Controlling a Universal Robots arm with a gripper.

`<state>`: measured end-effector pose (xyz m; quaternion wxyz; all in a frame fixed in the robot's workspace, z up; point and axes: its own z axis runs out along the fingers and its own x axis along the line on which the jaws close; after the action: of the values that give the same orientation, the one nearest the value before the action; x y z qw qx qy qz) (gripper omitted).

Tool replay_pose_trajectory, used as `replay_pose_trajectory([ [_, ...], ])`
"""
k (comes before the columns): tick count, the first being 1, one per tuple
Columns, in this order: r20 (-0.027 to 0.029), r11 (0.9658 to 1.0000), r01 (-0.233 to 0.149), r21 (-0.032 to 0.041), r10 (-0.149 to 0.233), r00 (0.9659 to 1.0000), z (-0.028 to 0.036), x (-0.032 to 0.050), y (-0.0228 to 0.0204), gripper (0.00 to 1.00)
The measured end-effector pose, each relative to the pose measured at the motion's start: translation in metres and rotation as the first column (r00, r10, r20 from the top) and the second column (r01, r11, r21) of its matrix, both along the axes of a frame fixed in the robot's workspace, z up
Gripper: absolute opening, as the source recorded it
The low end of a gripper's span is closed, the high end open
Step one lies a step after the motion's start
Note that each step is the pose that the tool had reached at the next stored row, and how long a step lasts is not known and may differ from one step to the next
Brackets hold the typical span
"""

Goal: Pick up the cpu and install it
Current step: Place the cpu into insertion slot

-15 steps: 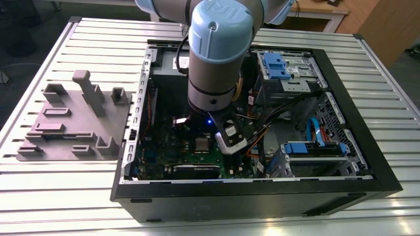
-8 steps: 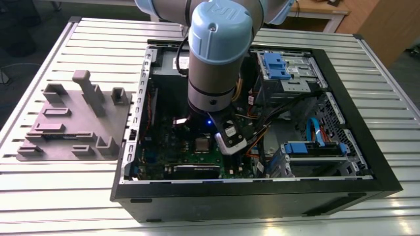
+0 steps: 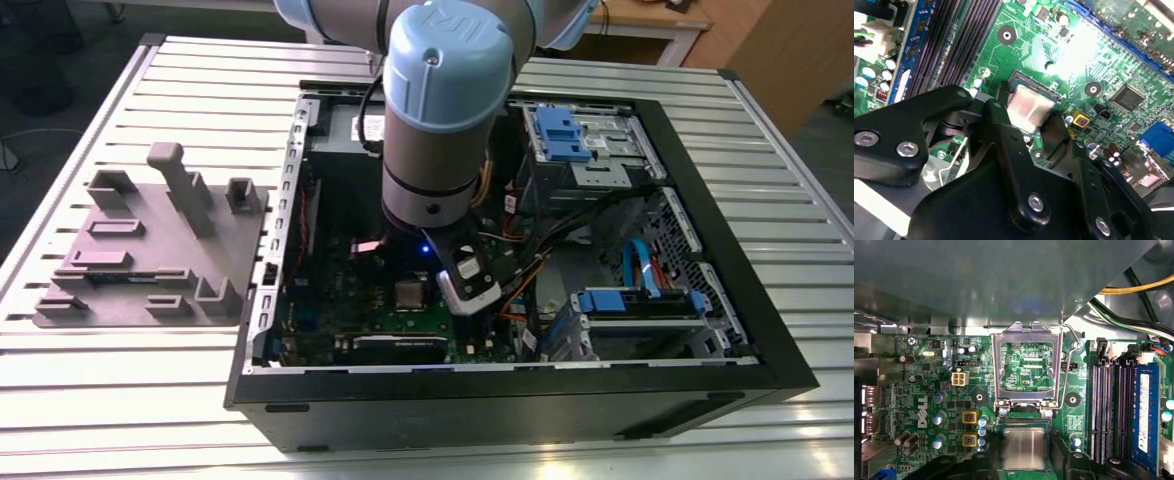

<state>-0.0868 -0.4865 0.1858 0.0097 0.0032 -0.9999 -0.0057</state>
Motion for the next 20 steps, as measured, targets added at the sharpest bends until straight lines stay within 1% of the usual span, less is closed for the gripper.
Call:
replay_pose_trajectory([
  [1,0.0002,1.0,0.0,-0.0001,0.0,1.0,0.0,0.0,0.0,0.54],
  [3,0.0003,1.0,0.0,-0.0002,0.0,1.0,-0.0001,0.0001,0.0,0.54],
  [4,0.0009,1.0,0.0,0.001,0.0,1.0,-0.0006,0.0002,0.0002,0.54],
  [11,0.0002,1.0,0.0,-0.0003,0.0,1.0,-0.0001,0.0001,0.0,0.54],
  [14,-0.0007,1.0,0.0,0.0003,0.0,1.0,0.0044,0.0001,0.0,0.54],
  [20,-0.0008,1.0,0.0,0.0004,0.0,1.0,0.0043,0.0001,-0.0005,0.53],
])
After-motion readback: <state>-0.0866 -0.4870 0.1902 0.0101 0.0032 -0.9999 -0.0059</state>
